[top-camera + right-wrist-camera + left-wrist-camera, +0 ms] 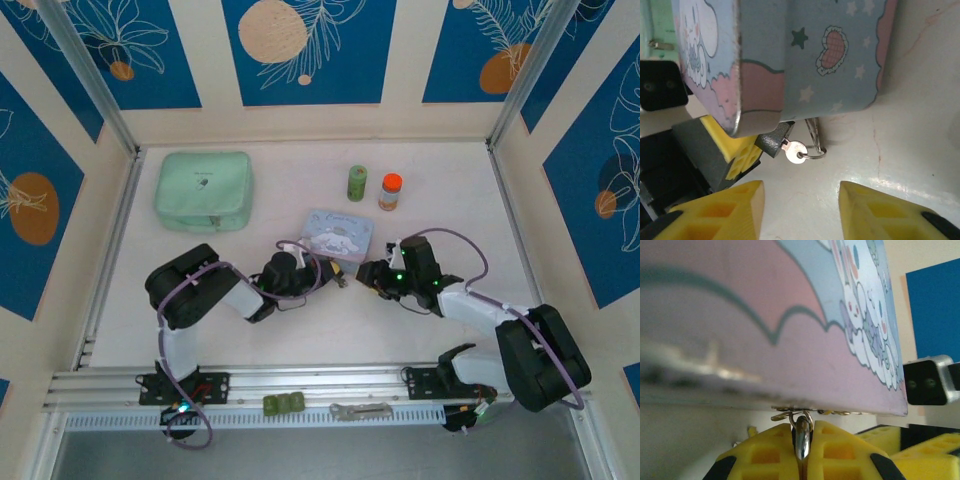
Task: Unlock the padlock with the key
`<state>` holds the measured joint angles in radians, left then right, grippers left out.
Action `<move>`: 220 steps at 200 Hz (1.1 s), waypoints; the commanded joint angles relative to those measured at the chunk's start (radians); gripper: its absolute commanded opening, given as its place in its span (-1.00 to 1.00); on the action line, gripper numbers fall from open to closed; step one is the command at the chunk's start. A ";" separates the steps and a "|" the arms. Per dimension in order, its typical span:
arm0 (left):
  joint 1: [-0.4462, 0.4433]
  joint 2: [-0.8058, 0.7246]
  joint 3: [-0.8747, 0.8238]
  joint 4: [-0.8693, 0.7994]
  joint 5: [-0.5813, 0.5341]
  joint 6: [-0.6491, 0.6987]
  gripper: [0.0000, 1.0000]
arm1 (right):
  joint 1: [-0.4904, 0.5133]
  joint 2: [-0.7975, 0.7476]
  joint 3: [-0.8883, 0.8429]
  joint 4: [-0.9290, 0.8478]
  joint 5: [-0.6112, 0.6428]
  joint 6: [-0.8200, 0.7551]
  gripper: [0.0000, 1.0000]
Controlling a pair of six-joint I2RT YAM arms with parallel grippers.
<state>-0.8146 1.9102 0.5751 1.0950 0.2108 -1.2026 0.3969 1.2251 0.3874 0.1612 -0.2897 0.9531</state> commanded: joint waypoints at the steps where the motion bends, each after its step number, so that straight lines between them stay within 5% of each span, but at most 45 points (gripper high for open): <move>1: 0.006 -0.024 0.008 0.052 0.103 -0.078 -1.00 | -0.003 0.028 -0.017 0.197 -0.098 0.061 -0.23; 137: 0.009 0.034 -0.002 0.233 0.039 -0.207 -1.00 | -0.001 0.228 -0.119 0.570 -0.150 0.251 -0.30; 220: 0.002 0.057 -0.013 0.313 0.012 -0.264 -1.00 | 0.001 0.284 -0.128 0.684 -0.150 0.327 -0.58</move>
<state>-0.8116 1.9541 0.5644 1.2873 0.2340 -1.4330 0.3904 1.4773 0.2783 0.7734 -0.4232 1.2400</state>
